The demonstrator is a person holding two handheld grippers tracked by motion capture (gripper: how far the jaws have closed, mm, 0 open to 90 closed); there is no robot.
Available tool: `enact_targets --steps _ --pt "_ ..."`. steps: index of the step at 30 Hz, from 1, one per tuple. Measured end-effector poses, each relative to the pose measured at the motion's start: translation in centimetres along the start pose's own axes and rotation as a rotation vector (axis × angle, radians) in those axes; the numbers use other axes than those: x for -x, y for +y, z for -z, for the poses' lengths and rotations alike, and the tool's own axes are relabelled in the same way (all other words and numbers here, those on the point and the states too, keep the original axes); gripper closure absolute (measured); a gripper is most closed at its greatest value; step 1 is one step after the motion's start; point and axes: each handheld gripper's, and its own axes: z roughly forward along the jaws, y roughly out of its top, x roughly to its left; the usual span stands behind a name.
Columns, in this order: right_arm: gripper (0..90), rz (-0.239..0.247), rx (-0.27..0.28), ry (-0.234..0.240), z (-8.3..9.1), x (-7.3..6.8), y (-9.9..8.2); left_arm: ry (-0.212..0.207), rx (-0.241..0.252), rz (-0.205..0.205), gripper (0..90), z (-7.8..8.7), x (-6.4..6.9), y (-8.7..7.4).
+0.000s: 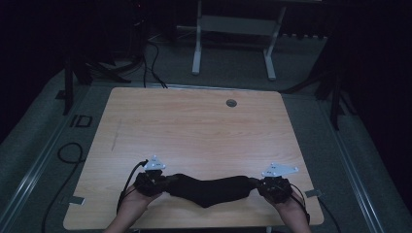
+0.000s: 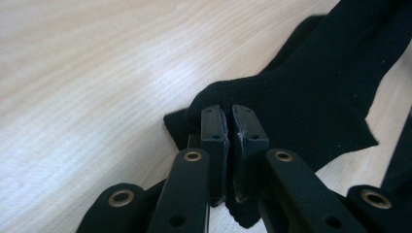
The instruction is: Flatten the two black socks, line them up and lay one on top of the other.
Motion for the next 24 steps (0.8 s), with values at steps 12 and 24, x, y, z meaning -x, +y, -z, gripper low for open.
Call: enact_targets --steps 12,24 --pt "67.0 -0.04 -0.075 0.036 -2.1 1.4 -1.7 0.007 -0.019 -0.006 75.7 -1.7 -0.4 -1.1" --pt "89.3 -0.038 0.006 0.079 -0.7 -0.2 -0.6 -0.033 0.017 -0.079 84.7 -0.9 1.5 -0.9"
